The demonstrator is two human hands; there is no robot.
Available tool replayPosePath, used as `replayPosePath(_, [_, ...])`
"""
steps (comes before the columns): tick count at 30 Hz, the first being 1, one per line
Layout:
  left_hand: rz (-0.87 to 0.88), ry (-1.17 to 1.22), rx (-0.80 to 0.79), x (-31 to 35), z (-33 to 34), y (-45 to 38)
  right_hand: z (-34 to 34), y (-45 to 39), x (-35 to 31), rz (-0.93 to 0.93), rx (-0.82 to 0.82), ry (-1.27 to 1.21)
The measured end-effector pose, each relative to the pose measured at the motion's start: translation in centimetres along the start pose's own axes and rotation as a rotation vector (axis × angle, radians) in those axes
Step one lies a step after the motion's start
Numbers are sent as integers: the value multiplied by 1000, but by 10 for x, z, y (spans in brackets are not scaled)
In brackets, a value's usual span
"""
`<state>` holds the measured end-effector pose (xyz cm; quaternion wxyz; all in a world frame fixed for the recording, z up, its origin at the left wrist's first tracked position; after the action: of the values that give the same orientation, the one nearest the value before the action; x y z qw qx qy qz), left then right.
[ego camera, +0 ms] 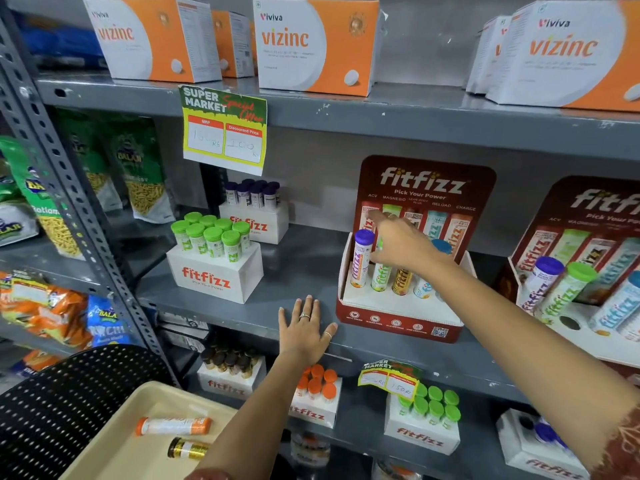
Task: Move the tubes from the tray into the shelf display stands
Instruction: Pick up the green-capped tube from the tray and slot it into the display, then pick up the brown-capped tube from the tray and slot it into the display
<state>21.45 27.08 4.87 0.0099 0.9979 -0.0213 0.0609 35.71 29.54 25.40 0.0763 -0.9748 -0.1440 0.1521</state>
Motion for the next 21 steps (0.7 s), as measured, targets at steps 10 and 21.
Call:
replayPosePath(10, [-136, 42, 282, -82, -6, 72, 54, 45, -103, -474, 208, -143])
replayPosePath(21, [-399, -1, -22, -211, 83, 177, 224, 65, -201, -585, -234, -179])
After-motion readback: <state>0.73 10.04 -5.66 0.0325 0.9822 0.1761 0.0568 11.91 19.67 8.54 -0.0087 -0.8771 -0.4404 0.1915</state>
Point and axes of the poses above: each hand's wrist, its own y-axis away from the middle knuckle, its own z-axis out of the palm, x = y × z, the point moved 7 cm from there along -y, towards the middle knuckle, and after that the axes turned 5 degrees about -y, right-handed, at the moved point
